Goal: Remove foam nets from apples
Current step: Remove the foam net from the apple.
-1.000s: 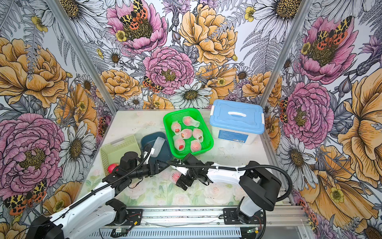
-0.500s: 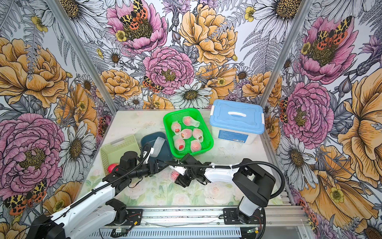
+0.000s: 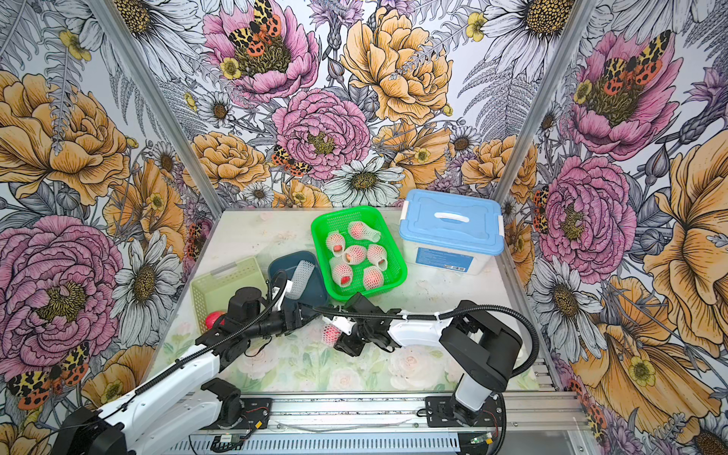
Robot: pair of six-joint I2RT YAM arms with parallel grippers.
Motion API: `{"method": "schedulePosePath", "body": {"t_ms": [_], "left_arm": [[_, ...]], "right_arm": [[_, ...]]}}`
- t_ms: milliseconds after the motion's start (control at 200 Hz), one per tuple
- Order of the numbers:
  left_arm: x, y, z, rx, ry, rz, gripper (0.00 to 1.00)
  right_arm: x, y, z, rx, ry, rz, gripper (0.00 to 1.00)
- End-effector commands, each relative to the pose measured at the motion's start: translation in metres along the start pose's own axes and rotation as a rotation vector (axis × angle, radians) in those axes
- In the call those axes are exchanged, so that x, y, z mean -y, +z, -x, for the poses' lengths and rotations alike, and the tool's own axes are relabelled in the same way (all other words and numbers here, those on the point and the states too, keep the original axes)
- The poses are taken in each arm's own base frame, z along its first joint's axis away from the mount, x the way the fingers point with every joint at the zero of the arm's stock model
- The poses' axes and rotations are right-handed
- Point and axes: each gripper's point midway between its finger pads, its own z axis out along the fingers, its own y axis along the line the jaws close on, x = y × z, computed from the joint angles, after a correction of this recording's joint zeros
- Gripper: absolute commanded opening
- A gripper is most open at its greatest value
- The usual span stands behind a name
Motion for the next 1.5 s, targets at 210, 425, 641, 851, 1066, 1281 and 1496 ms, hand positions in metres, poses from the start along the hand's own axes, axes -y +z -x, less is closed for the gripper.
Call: {"method": "schedulePosePath", "body": {"t_ms": [210,425,641,851,1066,1281,1496], "left_arm": [[0.006,-0.001,0.004,0.005,0.015,-0.027,0.9],[0.006,-0.002,0.004,0.005,0.013,-0.026,0.9],[0.006,-0.001,0.002,-0.004,0.009,-0.024,0.9],[-0.001,0.008,-0.021,-0.065,-0.004,0.008,0.88],[-0.014,0.016,-0.037,-0.087,-0.06,0.016,0.85],[-0.025,0.017,-0.042,-0.08,-0.09,0.038,0.81],[-0.037,0.023,-0.045,-0.083,-0.11,0.055,0.66]], "right_arm": [[-0.004,0.005,-0.007,-0.01,-0.004,0.021,0.38],[-0.006,0.001,-0.013,-0.015,-0.001,0.028,0.32],[-0.005,-0.004,-0.021,-0.017,0.011,0.023,0.21],[-0.002,-0.005,-0.025,-0.006,0.03,0.018,0.07],[0.003,-0.005,-0.024,0.021,0.063,0.019,0.05],[0.006,-0.007,-0.027,0.037,0.077,0.001,0.0],[0.007,-0.002,-0.023,0.067,0.096,0.01,0.0]]}}
